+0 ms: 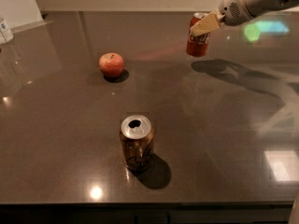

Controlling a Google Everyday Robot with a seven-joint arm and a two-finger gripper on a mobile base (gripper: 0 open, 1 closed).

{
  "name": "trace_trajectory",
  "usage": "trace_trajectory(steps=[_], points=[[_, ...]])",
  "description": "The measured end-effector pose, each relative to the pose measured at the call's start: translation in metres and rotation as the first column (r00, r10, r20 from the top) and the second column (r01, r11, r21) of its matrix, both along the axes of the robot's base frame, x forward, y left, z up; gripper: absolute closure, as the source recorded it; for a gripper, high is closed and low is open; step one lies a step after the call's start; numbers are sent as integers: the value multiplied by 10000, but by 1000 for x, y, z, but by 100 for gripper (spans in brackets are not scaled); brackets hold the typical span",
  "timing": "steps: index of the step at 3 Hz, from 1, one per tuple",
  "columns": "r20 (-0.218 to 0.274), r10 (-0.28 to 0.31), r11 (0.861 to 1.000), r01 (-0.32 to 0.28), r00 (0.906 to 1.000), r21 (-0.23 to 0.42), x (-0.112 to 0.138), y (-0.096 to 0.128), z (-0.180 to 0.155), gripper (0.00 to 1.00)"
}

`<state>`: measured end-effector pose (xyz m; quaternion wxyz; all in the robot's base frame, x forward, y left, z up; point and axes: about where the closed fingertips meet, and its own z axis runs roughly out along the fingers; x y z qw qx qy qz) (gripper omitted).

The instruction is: Move coke can near orange can

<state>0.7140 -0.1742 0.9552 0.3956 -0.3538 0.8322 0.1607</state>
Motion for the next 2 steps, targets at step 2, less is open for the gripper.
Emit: trace_trajectory(steps=[2], points=[[-290, 1851, 9826, -1846, 9823, 199, -76, 25, 18, 100]])
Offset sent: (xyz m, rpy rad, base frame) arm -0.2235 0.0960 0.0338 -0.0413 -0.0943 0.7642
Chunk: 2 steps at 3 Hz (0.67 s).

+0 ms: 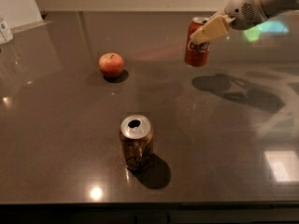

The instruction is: Move coke can near orange can

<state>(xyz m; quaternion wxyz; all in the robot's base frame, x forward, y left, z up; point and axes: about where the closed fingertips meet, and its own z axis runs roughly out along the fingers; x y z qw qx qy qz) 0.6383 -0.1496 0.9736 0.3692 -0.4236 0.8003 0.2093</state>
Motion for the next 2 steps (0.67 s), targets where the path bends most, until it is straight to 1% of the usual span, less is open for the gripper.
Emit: trace_trajectory(steps=[1, 2], points=[[529, 3104, 9505, -3094, 9491, -273, -83, 47, 7, 100], [763, 4324, 9016, -4296, 8985, -505, -118, 61, 8, 100]])
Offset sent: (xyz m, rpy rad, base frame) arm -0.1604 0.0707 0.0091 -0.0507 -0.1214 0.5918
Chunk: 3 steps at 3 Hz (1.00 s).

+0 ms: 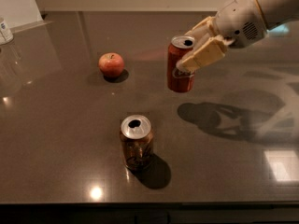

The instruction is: Move coke can near orange can

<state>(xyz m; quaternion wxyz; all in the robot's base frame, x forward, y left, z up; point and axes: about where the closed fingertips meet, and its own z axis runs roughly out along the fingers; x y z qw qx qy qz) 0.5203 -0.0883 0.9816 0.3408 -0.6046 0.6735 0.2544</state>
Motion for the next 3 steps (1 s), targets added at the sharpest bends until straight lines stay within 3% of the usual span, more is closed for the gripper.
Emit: trace_trajectory(steps=[1, 3], points=[[34, 645, 9979, -645, 9979, -94, -25, 3, -4, 100], [-22, 822, 9966, -822, 9966, 111, -36, -4, -4, 100]])
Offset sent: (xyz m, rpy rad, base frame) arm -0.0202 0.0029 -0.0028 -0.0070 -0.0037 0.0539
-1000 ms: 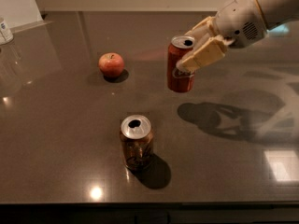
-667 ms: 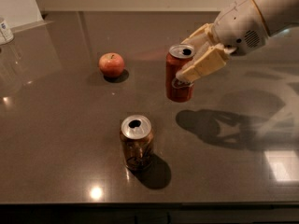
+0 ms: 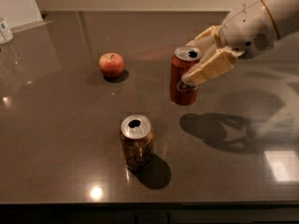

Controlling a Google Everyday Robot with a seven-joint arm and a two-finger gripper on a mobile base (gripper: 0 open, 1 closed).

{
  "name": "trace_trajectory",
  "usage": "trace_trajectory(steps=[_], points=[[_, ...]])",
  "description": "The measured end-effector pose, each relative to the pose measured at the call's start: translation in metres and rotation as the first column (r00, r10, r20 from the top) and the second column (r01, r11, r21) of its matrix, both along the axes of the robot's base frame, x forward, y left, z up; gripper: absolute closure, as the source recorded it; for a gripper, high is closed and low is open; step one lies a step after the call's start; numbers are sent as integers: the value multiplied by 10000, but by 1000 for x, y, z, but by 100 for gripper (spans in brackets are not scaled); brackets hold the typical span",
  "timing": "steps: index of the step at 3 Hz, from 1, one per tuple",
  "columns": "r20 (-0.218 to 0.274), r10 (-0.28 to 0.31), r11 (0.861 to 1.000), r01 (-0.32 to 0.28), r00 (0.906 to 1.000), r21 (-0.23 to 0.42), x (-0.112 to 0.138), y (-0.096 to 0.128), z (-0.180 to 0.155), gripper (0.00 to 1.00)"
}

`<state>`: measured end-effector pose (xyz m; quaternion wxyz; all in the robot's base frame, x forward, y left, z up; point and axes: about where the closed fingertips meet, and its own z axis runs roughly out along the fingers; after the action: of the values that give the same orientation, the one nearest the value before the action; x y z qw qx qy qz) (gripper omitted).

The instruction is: Move coke can near orange can

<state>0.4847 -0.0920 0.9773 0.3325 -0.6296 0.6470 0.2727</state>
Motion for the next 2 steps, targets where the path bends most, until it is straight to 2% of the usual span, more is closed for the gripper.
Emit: trace_trajectory(steps=[2], points=[[-317, 528, 9968, -508, 9981, 618, -37, -13, -15, 100]])
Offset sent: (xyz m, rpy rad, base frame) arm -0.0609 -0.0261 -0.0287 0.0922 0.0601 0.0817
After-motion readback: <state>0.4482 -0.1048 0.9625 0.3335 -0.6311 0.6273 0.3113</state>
